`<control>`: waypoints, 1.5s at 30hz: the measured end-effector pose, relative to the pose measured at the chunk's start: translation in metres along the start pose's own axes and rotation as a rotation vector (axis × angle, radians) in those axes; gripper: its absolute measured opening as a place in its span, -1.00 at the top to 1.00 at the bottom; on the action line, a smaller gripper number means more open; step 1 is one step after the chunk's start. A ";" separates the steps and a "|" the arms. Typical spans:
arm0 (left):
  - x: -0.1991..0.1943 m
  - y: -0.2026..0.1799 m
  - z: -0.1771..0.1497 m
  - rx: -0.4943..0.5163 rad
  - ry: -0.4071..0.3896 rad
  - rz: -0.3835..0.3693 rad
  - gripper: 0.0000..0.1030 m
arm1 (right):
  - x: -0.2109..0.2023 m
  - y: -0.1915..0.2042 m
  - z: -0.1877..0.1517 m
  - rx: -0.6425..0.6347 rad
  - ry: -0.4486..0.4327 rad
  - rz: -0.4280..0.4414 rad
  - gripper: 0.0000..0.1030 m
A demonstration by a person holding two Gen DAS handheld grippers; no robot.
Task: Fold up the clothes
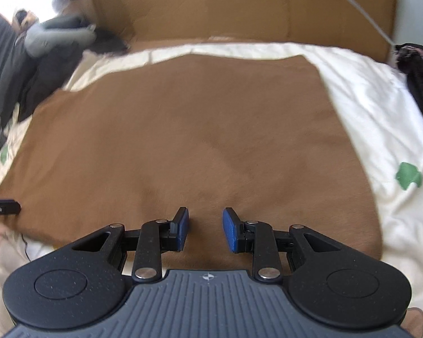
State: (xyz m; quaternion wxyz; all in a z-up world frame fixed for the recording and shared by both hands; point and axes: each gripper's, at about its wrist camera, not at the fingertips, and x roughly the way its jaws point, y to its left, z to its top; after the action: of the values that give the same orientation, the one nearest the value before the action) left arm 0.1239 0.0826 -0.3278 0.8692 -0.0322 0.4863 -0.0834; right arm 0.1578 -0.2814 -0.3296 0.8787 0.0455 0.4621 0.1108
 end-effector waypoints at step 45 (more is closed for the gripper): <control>0.000 -0.044 0.012 0.056 -0.045 -0.083 0.41 | -0.002 0.048 0.004 -0.055 0.035 0.023 0.36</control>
State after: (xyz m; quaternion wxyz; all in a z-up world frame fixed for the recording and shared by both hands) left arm 0.1292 0.0391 -0.3158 0.8763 -0.0299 0.4624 -0.1321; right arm 0.1529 -0.2356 -0.3164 0.8700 0.0248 0.4737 0.1342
